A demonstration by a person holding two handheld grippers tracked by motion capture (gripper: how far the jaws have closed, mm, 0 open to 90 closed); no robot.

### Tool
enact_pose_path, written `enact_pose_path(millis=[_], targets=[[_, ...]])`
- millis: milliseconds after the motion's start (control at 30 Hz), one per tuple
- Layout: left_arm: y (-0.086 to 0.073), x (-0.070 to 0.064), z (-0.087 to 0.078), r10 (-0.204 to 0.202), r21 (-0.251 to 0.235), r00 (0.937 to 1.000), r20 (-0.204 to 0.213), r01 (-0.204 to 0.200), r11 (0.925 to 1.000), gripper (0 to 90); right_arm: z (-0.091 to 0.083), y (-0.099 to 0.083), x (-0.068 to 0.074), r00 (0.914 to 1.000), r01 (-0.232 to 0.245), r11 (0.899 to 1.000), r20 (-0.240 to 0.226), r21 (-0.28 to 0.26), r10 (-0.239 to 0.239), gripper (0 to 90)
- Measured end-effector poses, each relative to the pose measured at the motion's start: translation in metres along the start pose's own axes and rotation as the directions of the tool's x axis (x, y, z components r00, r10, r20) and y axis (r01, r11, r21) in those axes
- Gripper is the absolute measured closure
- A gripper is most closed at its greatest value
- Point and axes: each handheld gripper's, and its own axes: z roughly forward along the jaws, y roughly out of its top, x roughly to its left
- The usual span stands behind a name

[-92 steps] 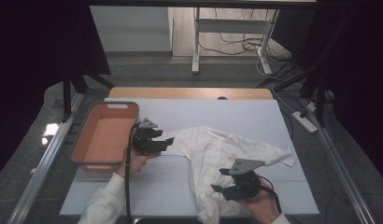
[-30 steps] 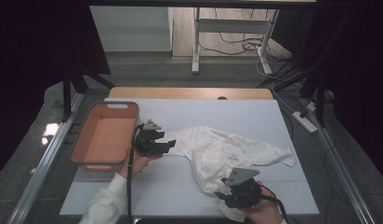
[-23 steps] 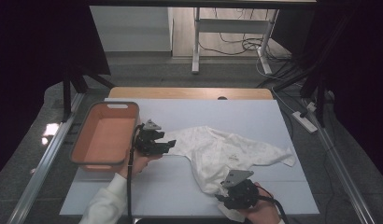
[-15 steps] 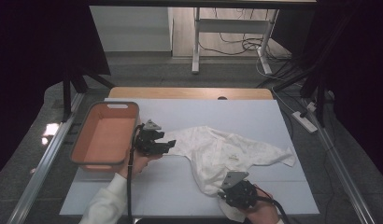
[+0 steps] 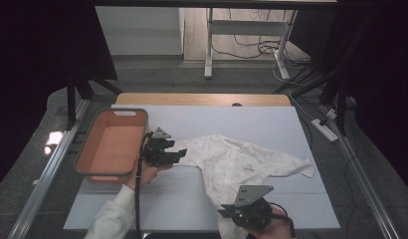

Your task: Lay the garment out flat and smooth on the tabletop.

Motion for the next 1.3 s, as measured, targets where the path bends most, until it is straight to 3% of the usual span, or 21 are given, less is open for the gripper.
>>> enact_pose_path(millis=[67,167,233,367,533,700,933,1100,1167,1300], targets=[[0.000,0.000,0.000,0.000,-0.001,1.0000,-0.001,0.000,1.0000,37.8,0.003,0.000,0.001,1.0000,-0.002,1.000,-0.010,-0.004,0.002,77.6],[0.000,0.000,0.000,0.001,0.000,1.0000,-0.001,-0.001,1.0000,37.8,0.009,-0.004,-0.002,0.9999,-0.011,1.000,-0.008,0.012,0.012,60.9],[0.000,0.000,0.000,-0.002,-0.001,1.0000,-0.001,0.002,1.0000,37.8,0.009,-0.006,-0.006,0.9995,-0.031,1.000,0.003,-0.003,0.031,54.3],[0.000,0.001,0.000,-0.002,0.000,1.0000,-0.002,0.002,1.0000,37.8,-0.004,-0.008,-0.013,0.9975,-0.065,0.996,0.023,-0.060,0.067,51.0],[0.000,0.001,-0.001,-0.001,-0.001,1.0000,-0.002,0.001,1.0000,37.8,-0.010,-0.020,-0.019,0.9903,-0.088,0.996,0.105,-0.025,0.090,48.6],[0.000,0.002,0.001,-0.004,0.002,1.0000,-0.001,0.004,1.0000,37.8,-0.010,-0.041,-0.018,0.9817,-0.080,0.996,0.177,0.050,0.070,48.4],[0.000,0.001,0.002,0.000,0.003,1.0000,-0.002,0.000,1.0000,37.8,-0.008,-0.046,-0.021,0.9787,-0.101,0.994,0.184,0.046,0.091,48.8],[0.001,-0.001,0.003,0.003,0.006,1.0000,-0.002,-0.003,1.0000,37.8,-0.001,-0.050,-0.026,0.9758,-0.100,0.992,0.203,0.078,0.083,52.3],[0.001,-0.001,0.003,0.004,0.006,1.0000,-0.002,-0.004,1.0000,37.8,-0.001,-0.052,-0.028,0.9735,-0.108,0.990,0.211,0.085,0.088,55.0],[0.001,-0.001,0.002,0.006,0.004,1.0000,-0.003,-0.006,1.0000,37.7,0.001,-0.054,-0.030,0.9762,-0.117,0.987,0.195,0.110,0.094,72.7]])
